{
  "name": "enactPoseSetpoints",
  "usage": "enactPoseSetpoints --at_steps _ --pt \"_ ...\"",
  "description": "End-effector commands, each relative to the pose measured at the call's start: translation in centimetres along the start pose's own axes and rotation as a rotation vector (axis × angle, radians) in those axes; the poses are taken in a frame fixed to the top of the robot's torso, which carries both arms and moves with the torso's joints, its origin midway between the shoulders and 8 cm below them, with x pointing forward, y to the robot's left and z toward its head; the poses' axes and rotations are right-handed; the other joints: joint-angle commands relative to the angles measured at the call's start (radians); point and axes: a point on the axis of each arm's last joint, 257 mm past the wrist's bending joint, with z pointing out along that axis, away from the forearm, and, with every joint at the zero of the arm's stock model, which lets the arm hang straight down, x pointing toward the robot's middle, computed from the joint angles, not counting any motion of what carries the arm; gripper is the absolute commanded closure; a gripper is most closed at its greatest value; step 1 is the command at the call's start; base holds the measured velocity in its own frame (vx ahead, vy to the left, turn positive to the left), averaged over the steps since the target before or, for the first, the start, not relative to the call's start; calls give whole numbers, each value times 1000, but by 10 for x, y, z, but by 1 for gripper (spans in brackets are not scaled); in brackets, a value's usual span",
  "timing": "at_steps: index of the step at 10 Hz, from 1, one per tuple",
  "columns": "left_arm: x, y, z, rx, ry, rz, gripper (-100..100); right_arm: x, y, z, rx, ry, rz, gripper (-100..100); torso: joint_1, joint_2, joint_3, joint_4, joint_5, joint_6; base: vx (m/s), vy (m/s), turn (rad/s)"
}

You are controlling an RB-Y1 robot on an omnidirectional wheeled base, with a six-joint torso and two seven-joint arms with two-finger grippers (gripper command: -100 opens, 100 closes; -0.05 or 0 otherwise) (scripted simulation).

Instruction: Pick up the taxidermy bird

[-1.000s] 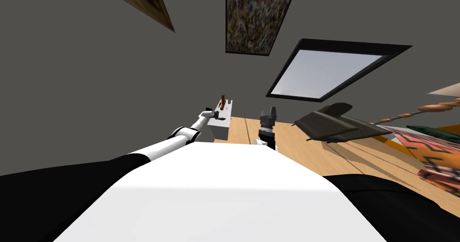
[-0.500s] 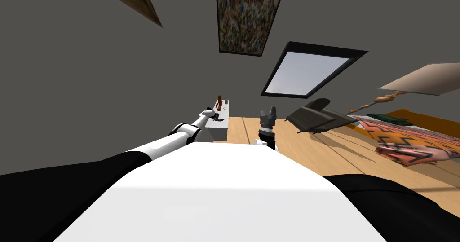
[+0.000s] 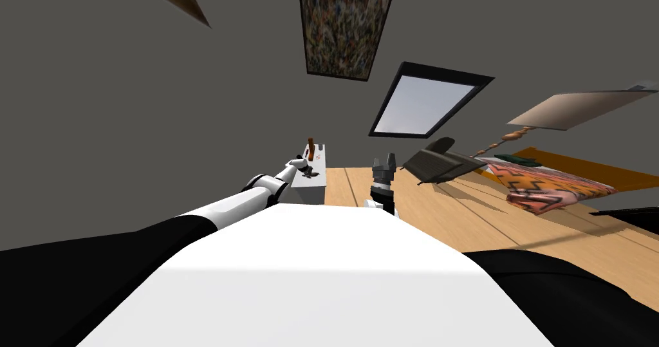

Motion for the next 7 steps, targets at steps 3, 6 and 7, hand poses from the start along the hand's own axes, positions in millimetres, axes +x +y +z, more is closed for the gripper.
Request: enactPoseSetpoints --at_steps 3,6,7 --pt "-9 34 9 -100 -15 -18 -100 0 0 0 0 0 0 0 -2 -1 -1 0 0 0 81 32 -102" --pt "-30 36 5 -90 -15 -36 -100 0 0 0 0 0 0 0 -3 3 2 1 -1 0 14 -7 -52" --pt "-51 42 2 -90 -18 -55 -100 0 0 0 0 0 0 0 -6 4 2 1 -1 0 -5 -93 -208"
